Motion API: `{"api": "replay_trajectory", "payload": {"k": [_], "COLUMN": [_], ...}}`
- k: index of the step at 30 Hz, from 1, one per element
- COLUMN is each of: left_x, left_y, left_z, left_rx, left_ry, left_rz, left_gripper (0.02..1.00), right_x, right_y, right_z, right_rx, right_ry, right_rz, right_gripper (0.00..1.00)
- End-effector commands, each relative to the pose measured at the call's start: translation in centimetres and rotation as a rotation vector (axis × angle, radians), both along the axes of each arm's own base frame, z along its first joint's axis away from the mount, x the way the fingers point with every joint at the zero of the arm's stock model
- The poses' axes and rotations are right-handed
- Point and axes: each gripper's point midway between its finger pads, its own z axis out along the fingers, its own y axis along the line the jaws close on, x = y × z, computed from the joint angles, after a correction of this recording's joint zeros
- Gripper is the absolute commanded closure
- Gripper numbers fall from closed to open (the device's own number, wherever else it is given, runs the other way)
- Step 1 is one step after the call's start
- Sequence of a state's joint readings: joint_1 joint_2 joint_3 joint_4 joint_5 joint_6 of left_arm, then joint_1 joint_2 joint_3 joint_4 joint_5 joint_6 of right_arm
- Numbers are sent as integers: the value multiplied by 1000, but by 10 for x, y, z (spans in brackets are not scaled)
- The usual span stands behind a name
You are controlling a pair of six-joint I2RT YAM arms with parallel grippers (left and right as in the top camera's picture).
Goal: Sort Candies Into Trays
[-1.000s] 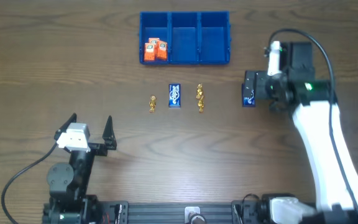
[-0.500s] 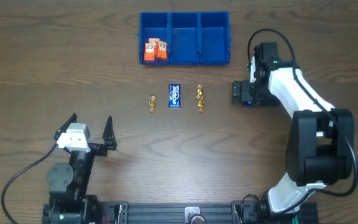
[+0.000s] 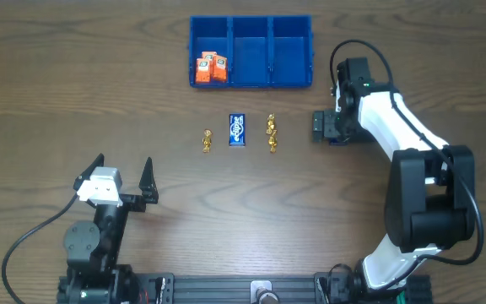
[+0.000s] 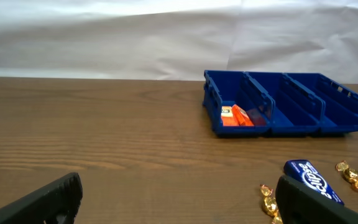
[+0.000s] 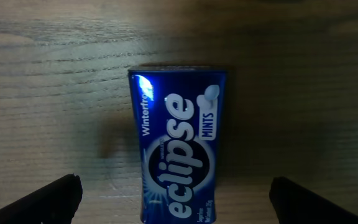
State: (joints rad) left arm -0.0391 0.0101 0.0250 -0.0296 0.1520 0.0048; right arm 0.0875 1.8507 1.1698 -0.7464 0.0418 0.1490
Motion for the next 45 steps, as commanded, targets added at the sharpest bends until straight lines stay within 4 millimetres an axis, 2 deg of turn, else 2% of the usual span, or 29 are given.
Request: {"api": "replay_trajectory", "payload": {"k": [1, 3, 5, 6, 8, 12, 13, 19, 21, 25, 27, 29, 32, 35, 39, 45], "left_x": [-1, -1, -1, -1, -1, -1, -1, -1, -1, -1, -1, -1, -1, -1, -1, -1], "left_y": [-2, -2, -2, -2, -2, -2, -2, -2, -2, -2, -2, -2, -2, -2, -2, -2], "left_z": [-16, -16, -16, -16, -16, -16, -16, -16, -16, -16, -16, -16, -16, -16, -16, -16], "left_rx": [13, 14, 14, 13, 13, 14, 13, 13, 13, 13, 14, 13, 13, 13, 13, 13], "left_ry": [45, 45, 45, 45, 45, 45, 45, 45, 45, 45, 45, 45, 45, 45, 45, 45], "left_rz": [-18, -18, -18, -18, -18, -18, -18, -18, -18, -18, -18, -18, -18, -18, -18, -18], "left_gripper": [20, 20, 20, 20, 20, 20, 20, 20, 23, 20, 20, 20, 20, 20, 20, 20], "right_x": [2, 2, 3, 3, 3, 4, 4, 5, 11, 41, 59, 72, 86, 100, 119, 149], "right_y": [-1, 0, 1, 1, 1, 2, 2, 3, 4, 24, 39, 57, 81, 107, 144, 183], "right_z": [-12, -16, -18, -18, -18, -18, -18, -13, 5, 83, 133, 168, 207, 224, 222, 172], "right_rx": [-26, -19, -11, -10, -10, -6, -6, -1, 1, 5, -26, -35, -17, 37, 73, 86], "right_ry": [25, 30, 30, 31, 31, 27, 27, 20, -5, -133, -220, -310, -428, -528, -608, -611], "right_rz": [3, 1, 2, 2, 2, 2, 2, -5, -3, 34, 33, 46, 25, 12, 33, 78], "right_gripper": [1, 3, 66, 187, 279, 634, 676, 761, 772, 772, 772, 772, 772, 774, 774, 774]}}
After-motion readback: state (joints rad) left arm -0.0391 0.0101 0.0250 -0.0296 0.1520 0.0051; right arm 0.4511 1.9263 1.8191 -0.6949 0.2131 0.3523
